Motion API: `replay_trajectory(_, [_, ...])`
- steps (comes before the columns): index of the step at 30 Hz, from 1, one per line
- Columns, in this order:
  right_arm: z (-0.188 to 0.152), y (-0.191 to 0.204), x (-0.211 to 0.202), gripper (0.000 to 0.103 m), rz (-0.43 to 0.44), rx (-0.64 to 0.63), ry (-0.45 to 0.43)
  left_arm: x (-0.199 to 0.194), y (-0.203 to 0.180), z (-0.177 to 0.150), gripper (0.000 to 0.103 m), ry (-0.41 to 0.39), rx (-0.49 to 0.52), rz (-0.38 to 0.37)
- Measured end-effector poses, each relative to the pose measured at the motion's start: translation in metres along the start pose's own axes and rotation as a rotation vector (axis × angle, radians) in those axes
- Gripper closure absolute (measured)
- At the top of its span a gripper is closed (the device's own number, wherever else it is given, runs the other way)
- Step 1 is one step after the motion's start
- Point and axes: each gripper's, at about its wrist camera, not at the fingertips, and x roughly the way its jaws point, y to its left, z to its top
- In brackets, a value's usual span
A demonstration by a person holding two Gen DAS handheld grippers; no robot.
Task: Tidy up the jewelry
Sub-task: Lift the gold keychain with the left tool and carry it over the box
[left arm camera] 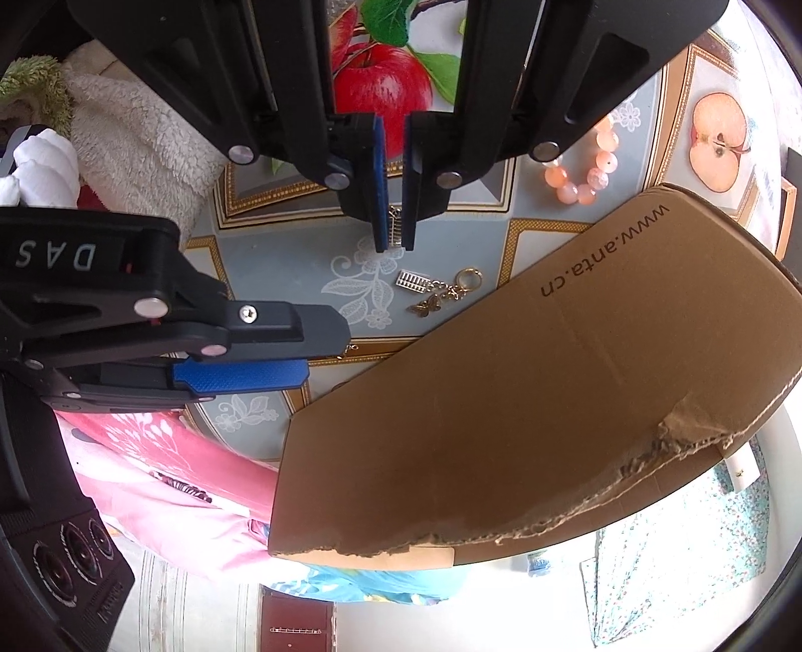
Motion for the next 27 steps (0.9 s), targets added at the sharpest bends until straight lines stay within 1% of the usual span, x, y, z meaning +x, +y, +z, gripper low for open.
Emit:
replay_trajectory(4, [0.002, 0.004, 0.002, 0.07, 0.012, -0.012, 0.002, -0.007, 0.007, -0.001, 0.099, -0.012, -0.022, 0.009])
replay_trajectory(10, [0.008, 0.015, 0.017, 0.071, 0.045, -0.064, 0.02, -0.02, 0.021, -0.001, 0.099, -0.032, -0.066, 0.047])
replay_trajectory(11, [0.009, 0.018, 0.02, 0.074, 0.047, -0.077, 0.026, -0.022, 0.023, -0.001, 0.099, -0.035, -0.072, 0.052])
replay_trajectory(16, [0.014, 0.024, 0.039, 0.082, 0.049, -0.129, 0.068, -0.027, 0.031, 0.001, 0.099, -0.045, -0.097, 0.067])
replay_trajectory(18, [0.016, 0.027, 0.045, 0.083, 0.043, -0.153, 0.08, -0.027, 0.033, 0.001, 0.099, -0.046, -0.101, 0.067])
replay_trajectory(21, [0.018, 0.029, 0.054, 0.087, 0.027, -0.182, 0.104, -0.027, 0.035, 0.001, 0.099, -0.05, -0.103, 0.067])
replay_trajectory(23, [0.018, 0.032, 0.061, 0.092, 0.012, -0.203, 0.126, -0.026, 0.035, 0.001, 0.099, -0.051, -0.105, 0.066])
replay_trajectory(27, [0.017, 0.039, 0.061, 0.099, -0.036, -0.265, 0.118, -0.025, 0.035, 0.001, 0.099, -0.05, -0.107, 0.066])
